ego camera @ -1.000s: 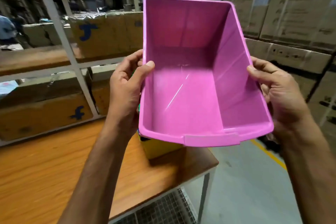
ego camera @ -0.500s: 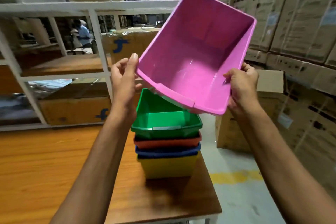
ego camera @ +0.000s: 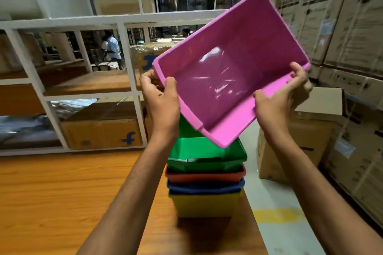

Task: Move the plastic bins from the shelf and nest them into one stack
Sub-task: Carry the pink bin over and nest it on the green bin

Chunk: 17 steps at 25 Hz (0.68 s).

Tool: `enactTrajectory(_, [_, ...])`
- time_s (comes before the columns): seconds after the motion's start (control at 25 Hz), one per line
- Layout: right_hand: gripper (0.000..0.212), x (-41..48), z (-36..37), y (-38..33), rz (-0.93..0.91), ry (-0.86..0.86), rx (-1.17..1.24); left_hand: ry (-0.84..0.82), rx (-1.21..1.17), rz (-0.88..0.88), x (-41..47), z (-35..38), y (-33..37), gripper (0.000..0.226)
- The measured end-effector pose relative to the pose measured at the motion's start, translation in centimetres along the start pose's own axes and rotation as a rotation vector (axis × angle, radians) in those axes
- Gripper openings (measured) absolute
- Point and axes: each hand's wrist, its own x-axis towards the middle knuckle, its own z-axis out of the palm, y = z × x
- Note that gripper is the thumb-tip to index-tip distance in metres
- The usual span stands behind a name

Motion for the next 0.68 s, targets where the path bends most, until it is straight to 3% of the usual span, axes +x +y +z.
enactTrajectory(0.16, [0.079, 1.3, 0.2, -3.6, -0.378, 0.13, -0.353, 0.042, -0.019, 0.101, 1.2, -0.3, 1.0, 0.017])
enactTrajectory(0.28, [0.083, 2.8, 0.7, -6.3, -0.561, 0.289, -0.447, 0.041, -0.009, 0.201, 2.0, -0.5, 2.0, 0.019])
enactTrajectory(0.48, [0.085, 4.9, 1.9, -7.5, -0.836, 0.15, -0.592, -0.087, 0.104, 0.401, 2.7, -1.1, 1.7, 0.024])
enactTrajectory(0.68, [0.031, 4.5, 3.5, -5.5, -0.994, -0.014, -0.608, -0.229, 0.262, 0.517, 3.1, -2.7, 0.6, 0.031])
